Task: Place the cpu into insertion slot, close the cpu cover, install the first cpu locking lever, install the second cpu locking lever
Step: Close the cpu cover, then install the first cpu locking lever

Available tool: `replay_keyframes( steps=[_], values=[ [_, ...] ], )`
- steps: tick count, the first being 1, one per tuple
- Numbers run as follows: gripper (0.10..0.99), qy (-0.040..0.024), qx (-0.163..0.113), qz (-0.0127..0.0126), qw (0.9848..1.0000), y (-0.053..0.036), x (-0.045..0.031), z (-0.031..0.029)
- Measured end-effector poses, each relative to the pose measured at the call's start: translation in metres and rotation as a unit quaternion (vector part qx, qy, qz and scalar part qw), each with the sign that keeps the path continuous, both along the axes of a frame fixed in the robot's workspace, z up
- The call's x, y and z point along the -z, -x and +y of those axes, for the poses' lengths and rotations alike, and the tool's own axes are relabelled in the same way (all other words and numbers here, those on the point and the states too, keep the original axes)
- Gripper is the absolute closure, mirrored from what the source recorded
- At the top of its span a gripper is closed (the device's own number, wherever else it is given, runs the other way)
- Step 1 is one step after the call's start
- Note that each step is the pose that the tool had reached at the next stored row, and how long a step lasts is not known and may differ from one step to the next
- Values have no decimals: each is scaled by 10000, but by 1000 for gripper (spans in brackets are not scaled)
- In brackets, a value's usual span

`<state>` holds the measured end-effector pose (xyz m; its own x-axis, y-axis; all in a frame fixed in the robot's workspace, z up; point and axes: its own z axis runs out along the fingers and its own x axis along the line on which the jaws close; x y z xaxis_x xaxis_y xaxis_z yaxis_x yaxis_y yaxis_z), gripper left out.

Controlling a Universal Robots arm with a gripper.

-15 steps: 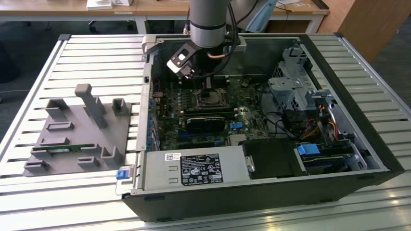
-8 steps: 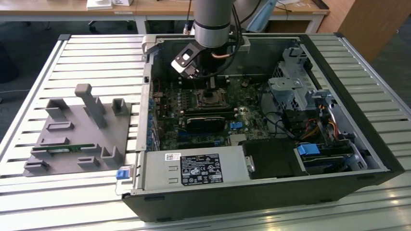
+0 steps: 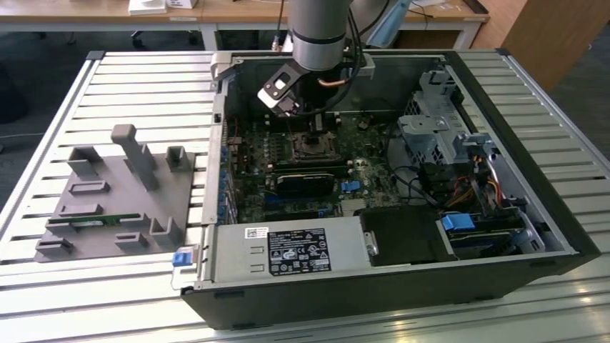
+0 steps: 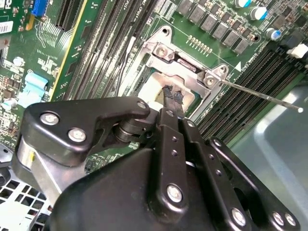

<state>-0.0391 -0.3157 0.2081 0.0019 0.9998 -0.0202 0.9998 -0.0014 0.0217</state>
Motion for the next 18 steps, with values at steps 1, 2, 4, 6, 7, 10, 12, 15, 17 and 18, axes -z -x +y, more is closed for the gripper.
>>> replay_keyframes(
  steps=[1, 2, 4, 6, 7, 10, 12, 15, 17, 18],
  values=[
    [980, 0, 0, 0, 10000, -1, 0, 0],
    [980, 0, 1, 0, 10000, -1, 0, 0],
    [980, 0, 0, 0, 10000, -2, 0, 0],
    [980, 0, 0, 0, 10000, -3, 0, 0],
    [980, 0, 0, 0, 10000, -3, -1, 0],
    [980, 0, 0, 0, 10000, -2, -11, 0],
    [980, 0, 0, 0, 10000, -3, -22, 0],
    [980, 0, 2, 0, 10000, -3, -44, 0],
    [980, 0, 3, 0, 10000, -3, -65, 0],
    [980, 0, 3, 0, 10000, -3, -79, 0]
  ],
)
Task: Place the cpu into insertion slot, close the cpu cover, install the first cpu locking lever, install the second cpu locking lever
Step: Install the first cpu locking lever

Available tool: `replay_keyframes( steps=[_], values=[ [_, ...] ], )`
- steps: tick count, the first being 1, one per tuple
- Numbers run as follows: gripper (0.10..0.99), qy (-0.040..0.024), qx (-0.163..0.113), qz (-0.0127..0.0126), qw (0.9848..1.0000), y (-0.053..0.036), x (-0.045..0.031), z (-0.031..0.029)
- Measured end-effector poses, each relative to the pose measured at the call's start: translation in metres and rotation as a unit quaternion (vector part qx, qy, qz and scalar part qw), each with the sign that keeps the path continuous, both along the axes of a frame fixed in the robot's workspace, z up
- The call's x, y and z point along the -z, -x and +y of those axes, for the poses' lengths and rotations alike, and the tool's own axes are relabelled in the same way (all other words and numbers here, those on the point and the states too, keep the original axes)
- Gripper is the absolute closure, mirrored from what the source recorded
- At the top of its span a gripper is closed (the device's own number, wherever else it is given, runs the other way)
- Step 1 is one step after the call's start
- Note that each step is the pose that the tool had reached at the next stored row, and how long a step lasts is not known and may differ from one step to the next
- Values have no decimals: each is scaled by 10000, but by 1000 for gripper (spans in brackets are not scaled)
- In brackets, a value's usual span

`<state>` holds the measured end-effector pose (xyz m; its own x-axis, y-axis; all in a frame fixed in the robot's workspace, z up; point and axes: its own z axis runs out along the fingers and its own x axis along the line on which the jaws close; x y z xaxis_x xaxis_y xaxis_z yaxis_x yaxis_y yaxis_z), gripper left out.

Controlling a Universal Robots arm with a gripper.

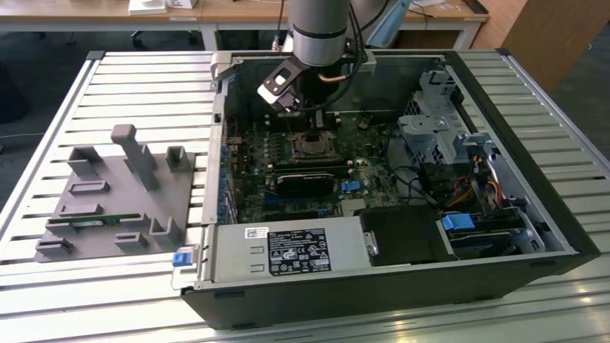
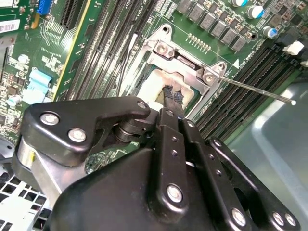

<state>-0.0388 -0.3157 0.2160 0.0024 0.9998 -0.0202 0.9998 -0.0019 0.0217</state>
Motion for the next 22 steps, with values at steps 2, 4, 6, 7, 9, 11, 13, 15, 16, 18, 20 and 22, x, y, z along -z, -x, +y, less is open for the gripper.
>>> replay_keyframes(
  steps=[2, 4, 6, 7, 9, 11, 13, 15, 16, 18, 20, 22],
  values=[
    [980, 0, 0, 0, 10000, 0, -31, 0],
    [980, 0, 0, 0, 10000, 0, -62, 0],
    [980, 0, 0, 0, 10000, 0, -92, 0],
    [980, 0, 0, 0, 10000, 0, -108, 0],
    [980, -1, 0, -1, 10000, 0, -145, 0],
    [980, 0, 0, 0, 10000, 0, -180, 0],
    [980, 0, 0, 0, 10000, 0, -220, 0],
    [980, -1, 0, 0, 10000, 0, -261, 0],
    [980, 0, 0, 0, 10000, 0, -279, 0],
    [980, 0, 0, 0, 10000, 0, -312, 0],
    [980, -1, 0, 0, 10000, 0, -357, 0],
    [980, 0, 0, 0, 10000, 0, -406, 0]
  ],
)
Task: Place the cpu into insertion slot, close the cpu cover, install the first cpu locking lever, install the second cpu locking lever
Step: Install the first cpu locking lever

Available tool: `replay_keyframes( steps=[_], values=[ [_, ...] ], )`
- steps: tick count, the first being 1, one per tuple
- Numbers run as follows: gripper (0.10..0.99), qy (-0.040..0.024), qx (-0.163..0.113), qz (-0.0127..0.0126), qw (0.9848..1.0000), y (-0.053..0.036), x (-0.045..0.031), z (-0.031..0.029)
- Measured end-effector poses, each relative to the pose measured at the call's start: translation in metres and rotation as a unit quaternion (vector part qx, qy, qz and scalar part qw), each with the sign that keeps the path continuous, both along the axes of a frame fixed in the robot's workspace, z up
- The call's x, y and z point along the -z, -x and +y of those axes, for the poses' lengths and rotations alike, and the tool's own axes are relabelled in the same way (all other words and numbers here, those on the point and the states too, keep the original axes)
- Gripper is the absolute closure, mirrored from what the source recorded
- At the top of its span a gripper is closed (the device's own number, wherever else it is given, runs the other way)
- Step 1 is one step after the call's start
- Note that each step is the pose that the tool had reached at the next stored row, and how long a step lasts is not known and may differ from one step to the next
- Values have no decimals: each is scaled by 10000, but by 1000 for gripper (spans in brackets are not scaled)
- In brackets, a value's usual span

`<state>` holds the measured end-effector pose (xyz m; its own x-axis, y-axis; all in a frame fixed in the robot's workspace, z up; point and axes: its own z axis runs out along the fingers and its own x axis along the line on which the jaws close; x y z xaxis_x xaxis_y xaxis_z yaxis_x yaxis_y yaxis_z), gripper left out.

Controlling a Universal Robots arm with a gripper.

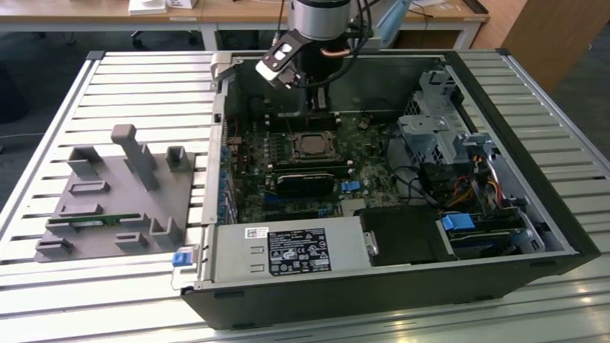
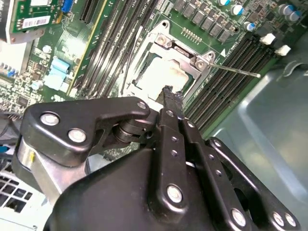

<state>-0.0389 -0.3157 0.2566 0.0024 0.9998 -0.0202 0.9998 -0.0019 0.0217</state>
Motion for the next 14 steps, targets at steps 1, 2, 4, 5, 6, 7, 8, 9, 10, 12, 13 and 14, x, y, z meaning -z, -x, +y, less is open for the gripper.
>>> replay_keyframes(
  steps=[1, 2, 4, 5, 6, 7, 8, 9, 10, 12, 13, 14],
  values=[
    [980, 0, 0, 0, 10000, 0, -27, 0],
    [980, 0, 0, 0, 10000, 0, -51, 0],
    [980, 0, 0, 0, 10000, 0, -91, 0],
    [980, 0, 0, 0, 10000, 0, -100, 0],
    [980, -1, -4, 0, 10000, 0, -101, 0],
    [980, -1, -36, 0, 10000, 0, -101, 0],
    [980, -1, -99, 0, 10000, 0, -100, 1],
    [980, 0, -183, 0, 9998, 0, -101, 0],
    [980, 0, -273, 0, 9996, 0, -101, 0],
    [980, 0, -452, 0, 9990, -1, -101, 0],
    [980, 0, -542, 0, 9985, 0, -100, 0],
    [980, 0, -631, 0, 9980, 0, -100, 0]
  ],
)
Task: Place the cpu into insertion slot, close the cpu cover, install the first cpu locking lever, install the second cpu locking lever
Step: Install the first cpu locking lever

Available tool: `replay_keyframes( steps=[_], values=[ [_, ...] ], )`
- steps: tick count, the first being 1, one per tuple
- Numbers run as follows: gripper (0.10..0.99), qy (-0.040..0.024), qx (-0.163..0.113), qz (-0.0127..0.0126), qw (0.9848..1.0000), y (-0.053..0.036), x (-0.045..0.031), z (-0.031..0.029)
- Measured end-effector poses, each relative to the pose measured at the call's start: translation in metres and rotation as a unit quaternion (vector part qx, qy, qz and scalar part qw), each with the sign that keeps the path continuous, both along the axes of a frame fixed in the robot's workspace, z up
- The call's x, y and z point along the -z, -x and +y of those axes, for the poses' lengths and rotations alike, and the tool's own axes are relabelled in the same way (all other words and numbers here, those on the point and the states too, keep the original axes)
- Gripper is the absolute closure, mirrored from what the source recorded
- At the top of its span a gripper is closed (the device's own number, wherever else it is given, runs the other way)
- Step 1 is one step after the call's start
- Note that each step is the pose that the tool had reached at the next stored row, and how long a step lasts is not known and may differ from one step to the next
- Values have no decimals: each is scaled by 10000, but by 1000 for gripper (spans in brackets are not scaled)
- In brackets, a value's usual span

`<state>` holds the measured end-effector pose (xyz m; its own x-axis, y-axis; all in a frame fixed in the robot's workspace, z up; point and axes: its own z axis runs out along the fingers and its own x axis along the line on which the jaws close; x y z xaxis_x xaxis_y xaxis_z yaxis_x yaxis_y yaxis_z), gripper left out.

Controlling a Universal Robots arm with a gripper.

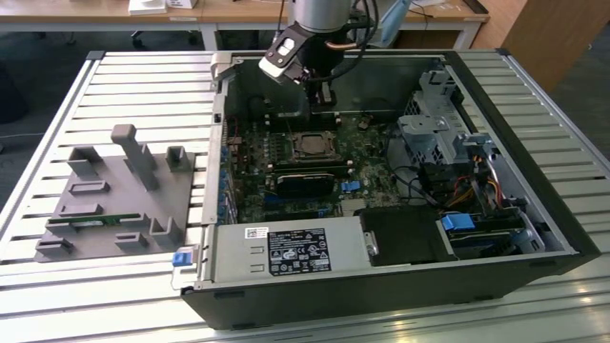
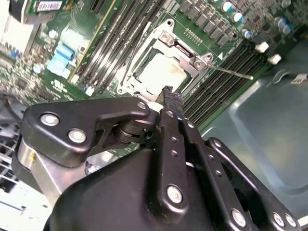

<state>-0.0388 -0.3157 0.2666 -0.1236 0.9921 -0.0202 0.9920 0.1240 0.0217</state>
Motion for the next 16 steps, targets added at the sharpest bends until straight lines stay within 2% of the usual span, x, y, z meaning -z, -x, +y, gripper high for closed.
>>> replay_keyframes(
  steps=[5, 12, 16],
  values=[
    [980, -1, -389, 0, 9992, 0, 1, 0],
    [980, -1, -650, -1, 9979, 0, 1, 0],
    [980, -1, -826, -1, 9966, 0, 1, 0]
  ],
)
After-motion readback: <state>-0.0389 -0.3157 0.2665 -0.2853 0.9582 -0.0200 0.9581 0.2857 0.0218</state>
